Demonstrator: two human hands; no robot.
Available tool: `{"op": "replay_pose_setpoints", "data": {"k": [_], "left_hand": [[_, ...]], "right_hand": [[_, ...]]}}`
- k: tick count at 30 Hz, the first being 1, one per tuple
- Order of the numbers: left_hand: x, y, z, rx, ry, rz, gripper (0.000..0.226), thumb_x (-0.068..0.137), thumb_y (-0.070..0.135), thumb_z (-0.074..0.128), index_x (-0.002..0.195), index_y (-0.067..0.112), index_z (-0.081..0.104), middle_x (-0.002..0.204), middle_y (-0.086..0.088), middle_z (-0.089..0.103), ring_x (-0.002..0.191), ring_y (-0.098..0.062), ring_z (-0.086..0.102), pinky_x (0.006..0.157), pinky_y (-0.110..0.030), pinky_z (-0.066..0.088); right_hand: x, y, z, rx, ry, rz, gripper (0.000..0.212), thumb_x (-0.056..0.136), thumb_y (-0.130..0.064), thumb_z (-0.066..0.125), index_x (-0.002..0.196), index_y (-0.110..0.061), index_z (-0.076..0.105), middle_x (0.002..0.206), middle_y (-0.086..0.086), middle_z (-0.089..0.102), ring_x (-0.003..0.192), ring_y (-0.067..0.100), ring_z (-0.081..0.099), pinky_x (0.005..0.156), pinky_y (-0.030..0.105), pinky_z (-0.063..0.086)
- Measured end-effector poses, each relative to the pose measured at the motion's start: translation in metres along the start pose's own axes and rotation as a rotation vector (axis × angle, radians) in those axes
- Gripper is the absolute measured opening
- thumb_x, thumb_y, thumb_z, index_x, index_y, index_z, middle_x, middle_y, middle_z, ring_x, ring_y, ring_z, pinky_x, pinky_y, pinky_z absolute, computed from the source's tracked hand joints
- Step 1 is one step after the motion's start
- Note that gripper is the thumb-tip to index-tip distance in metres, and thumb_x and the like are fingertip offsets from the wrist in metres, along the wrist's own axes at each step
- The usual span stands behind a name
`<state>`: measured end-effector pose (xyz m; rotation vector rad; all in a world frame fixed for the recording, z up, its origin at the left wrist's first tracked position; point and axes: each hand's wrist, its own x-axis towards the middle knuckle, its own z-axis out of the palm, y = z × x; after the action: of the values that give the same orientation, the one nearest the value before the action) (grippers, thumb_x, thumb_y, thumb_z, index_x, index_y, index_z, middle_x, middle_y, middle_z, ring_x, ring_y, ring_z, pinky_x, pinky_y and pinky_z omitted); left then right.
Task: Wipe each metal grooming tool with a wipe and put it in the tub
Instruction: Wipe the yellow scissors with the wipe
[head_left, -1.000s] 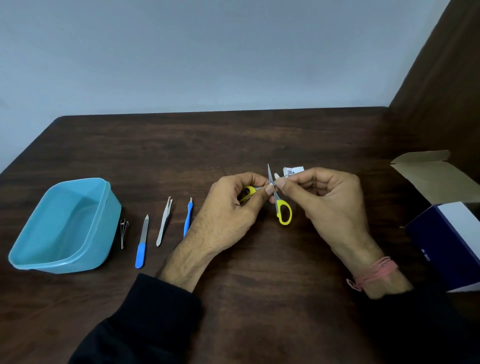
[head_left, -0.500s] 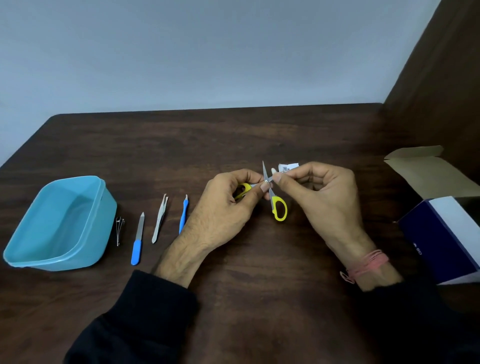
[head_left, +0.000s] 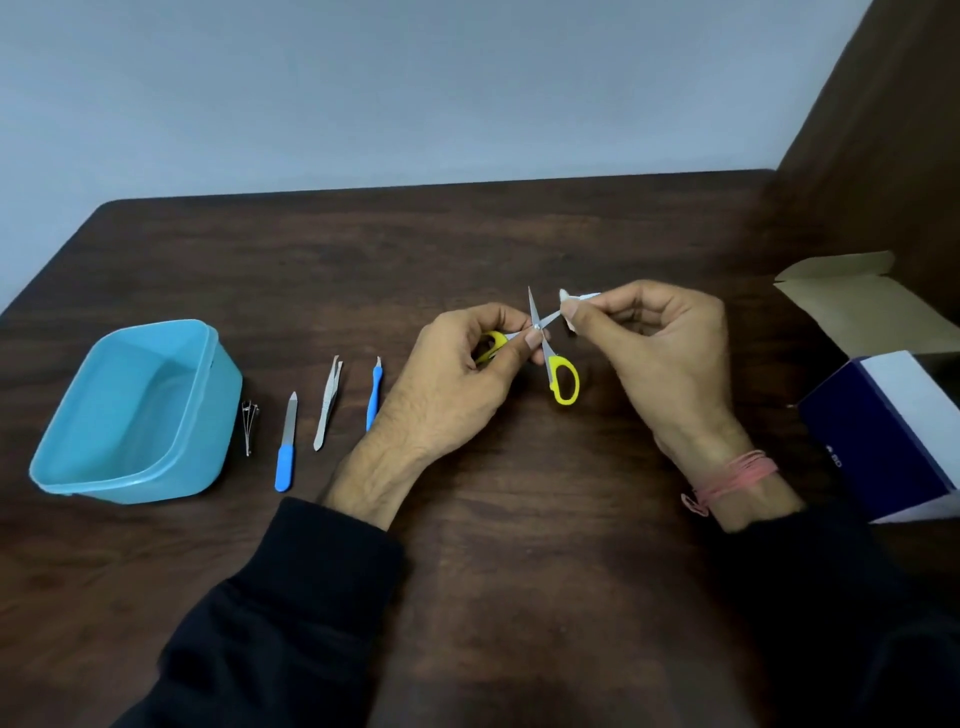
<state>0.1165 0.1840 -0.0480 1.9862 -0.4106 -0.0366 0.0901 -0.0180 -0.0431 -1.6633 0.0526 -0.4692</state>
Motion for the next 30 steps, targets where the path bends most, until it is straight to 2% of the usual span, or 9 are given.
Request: {"op": "replay_pose_setpoints", "data": {"k": [2, 5, 10, 18, 21, 23, 25, 27, 30], "left_hand": [[-0.001, 0.001, -0.001, -0.003, -0.003, 0.006, 0.019, 0.111, 0.034, 0.070, 0.097, 0.028, 0.081, 0.092, 0.003, 0.083, 0.087, -0.033, 0.074, 0.085, -0.047, 0.061], [0.000, 0.000, -0.001, 0.005, -0.013, 0.011, 0.019, 0.111, 0.036, 0.068, 0.099, 0.027, 0.080, 0.093, -0.001, 0.082, 0.086, -0.039, 0.072, 0.085, -0.052, 0.062], [0.000, 0.001, -0.002, 0.025, -0.020, 0.002, 0.021, 0.113, 0.034, 0.067, 0.097, 0.028, 0.079, 0.095, 0.004, 0.082, 0.080, -0.026, 0.070, 0.078, -0.036, 0.055], [0.000, 0.002, -0.001, 0.022, -0.020, 0.017, 0.022, 0.113, 0.033, 0.067, 0.094, 0.028, 0.078, 0.094, 0.005, 0.081, 0.080, -0.027, 0.069, 0.078, -0.036, 0.053], [0.000, 0.003, -0.001, 0.017, -0.025, 0.018, 0.023, 0.113, 0.032, 0.066, 0.094, 0.027, 0.077, 0.093, 0.002, 0.080, 0.084, -0.034, 0.069, 0.077, -0.038, 0.054], [-0.001, 0.003, -0.001, 0.021, -0.024, 0.018, 0.022, 0.113, 0.032, 0.066, 0.094, 0.027, 0.077, 0.093, 0.002, 0.079, 0.084, -0.034, 0.068, 0.076, -0.035, 0.053], [0.000, 0.003, -0.002, 0.031, -0.019, 0.026, 0.022, 0.113, 0.032, 0.066, 0.094, 0.028, 0.077, 0.092, 0.002, 0.079, 0.081, -0.029, 0.068, 0.076, -0.033, 0.053], [0.000, 0.003, -0.003, 0.026, -0.024, 0.029, 0.022, 0.113, 0.032, 0.067, 0.094, 0.028, 0.077, 0.091, 0.004, 0.079, 0.073, -0.015, 0.064, 0.072, -0.028, 0.050], [-0.001, 0.004, -0.003, -0.001, 0.006, 0.027, 0.019, 0.111, 0.031, 0.071, 0.095, 0.027, 0.080, 0.090, 0.010, 0.080, 0.072, 0.002, 0.060, 0.073, -0.020, 0.046]], "right_hand": [[-0.002, 0.000, 0.001, 0.007, -0.020, 0.006, 0.012, 0.090, -0.012, 0.093, 0.083, -0.010, 0.082, 0.078, -0.006, 0.083, 0.069, 0.005, 0.078, 0.067, 0.020, 0.058], [0.003, 0.005, 0.001, 0.001, 0.002, 0.036, 0.014, 0.088, -0.020, 0.095, 0.081, -0.018, 0.083, 0.083, -0.001, 0.084, 0.073, 0.011, 0.078, 0.068, 0.024, 0.057], [0.007, 0.010, -0.001, -0.012, 0.009, 0.047, 0.017, 0.089, -0.027, 0.094, 0.084, -0.014, 0.084, 0.085, 0.003, 0.084, 0.065, 0.005, 0.069, 0.056, 0.017, 0.046], [0.006, 0.010, -0.003, 0.012, 0.011, 0.051, 0.018, 0.089, -0.025, 0.095, 0.086, -0.011, 0.085, 0.083, 0.007, 0.083, 0.058, 0.001, 0.063, 0.054, 0.017, 0.044], [0.006, 0.009, -0.004, 0.016, 0.008, 0.077, 0.016, 0.090, -0.026, 0.093, 0.088, -0.013, 0.085, 0.084, 0.011, 0.082, 0.053, 0.003, 0.056, 0.049, 0.017, 0.041], [0.007, 0.009, -0.006, 0.014, -0.024, 0.109, 0.013, 0.092, -0.026, 0.092, 0.092, -0.014, 0.086, 0.087, 0.013, 0.082, 0.050, 0.006, 0.053, 0.045, 0.016, 0.038], [0.008, 0.008, -0.007, 0.024, -0.072, 0.113, 0.010, 0.095, -0.024, 0.089, 0.097, -0.014, 0.087, 0.088, 0.009, 0.082, 0.050, 0.009, 0.051, 0.045, 0.015, 0.037], [0.008, 0.007, -0.007, 0.059, -0.092, 0.117, 0.009, 0.097, -0.019, 0.086, 0.099, -0.011, 0.086, 0.089, 0.008, 0.082, 0.050, 0.007, 0.050, 0.044, 0.013, 0.035], [0.009, 0.007, -0.007, 0.094, -0.074, 0.093, 0.007, 0.099, -0.013, 0.083, 0.098, -0.006, 0.084, 0.087, 0.018, 0.078, 0.049, 0.001, 0.049, 0.045, 0.012, 0.034]]}}
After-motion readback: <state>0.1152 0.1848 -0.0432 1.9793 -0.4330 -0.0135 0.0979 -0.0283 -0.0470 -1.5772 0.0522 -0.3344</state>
